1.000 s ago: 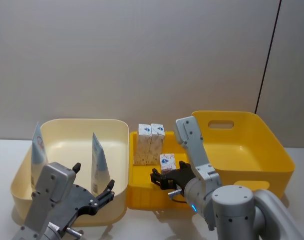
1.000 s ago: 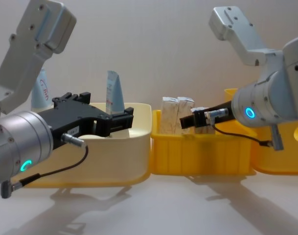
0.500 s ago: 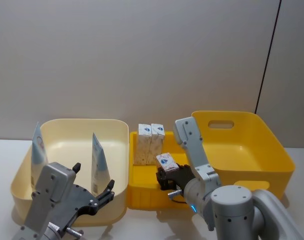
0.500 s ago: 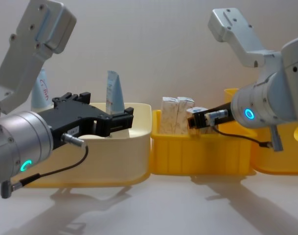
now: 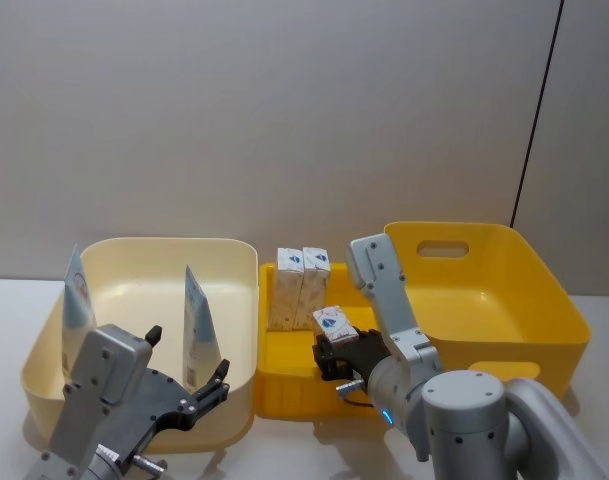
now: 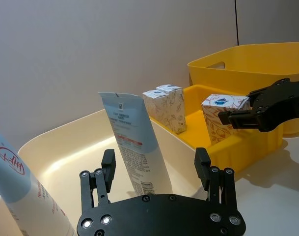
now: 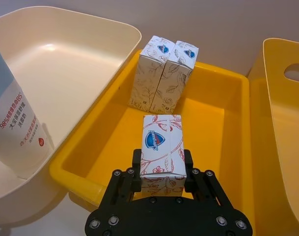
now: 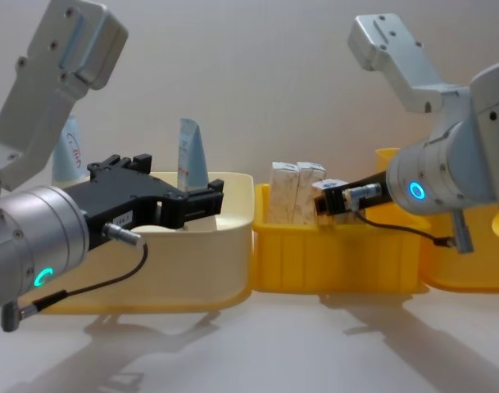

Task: Bimanual collaborative sorting of washing and personal care products

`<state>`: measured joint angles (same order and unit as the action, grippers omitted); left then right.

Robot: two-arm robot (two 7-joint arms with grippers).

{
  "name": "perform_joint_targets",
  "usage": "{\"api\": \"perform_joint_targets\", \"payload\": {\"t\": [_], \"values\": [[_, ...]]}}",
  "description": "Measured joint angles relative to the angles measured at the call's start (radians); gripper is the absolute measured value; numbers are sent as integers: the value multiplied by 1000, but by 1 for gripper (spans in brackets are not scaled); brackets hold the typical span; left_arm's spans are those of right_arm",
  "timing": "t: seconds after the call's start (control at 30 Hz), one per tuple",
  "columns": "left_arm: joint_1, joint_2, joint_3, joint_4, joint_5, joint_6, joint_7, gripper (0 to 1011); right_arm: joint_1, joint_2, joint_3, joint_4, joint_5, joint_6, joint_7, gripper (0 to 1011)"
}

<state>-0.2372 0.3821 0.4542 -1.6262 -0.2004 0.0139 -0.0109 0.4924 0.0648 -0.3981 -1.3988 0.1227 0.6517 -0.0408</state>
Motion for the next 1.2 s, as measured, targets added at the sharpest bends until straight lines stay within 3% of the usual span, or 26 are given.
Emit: {"api": "perform_joint_targets", "payload": {"t": [0.43, 0.9, 1.2], "values": [[0, 0, 0, 0, 0, 0, 0, 1004, 3, 5, -2, -13, -9, -24, 5, 441], [0, 0, 0, 0, 0, 0, 0, 1003, 18, 30, 0, -73, -39, -115, 17, 441], [0, 0, 0, 0, 0, 0, 0, 1003, 29, 67, 25, -135, -66, -170, 17, 441]]}}
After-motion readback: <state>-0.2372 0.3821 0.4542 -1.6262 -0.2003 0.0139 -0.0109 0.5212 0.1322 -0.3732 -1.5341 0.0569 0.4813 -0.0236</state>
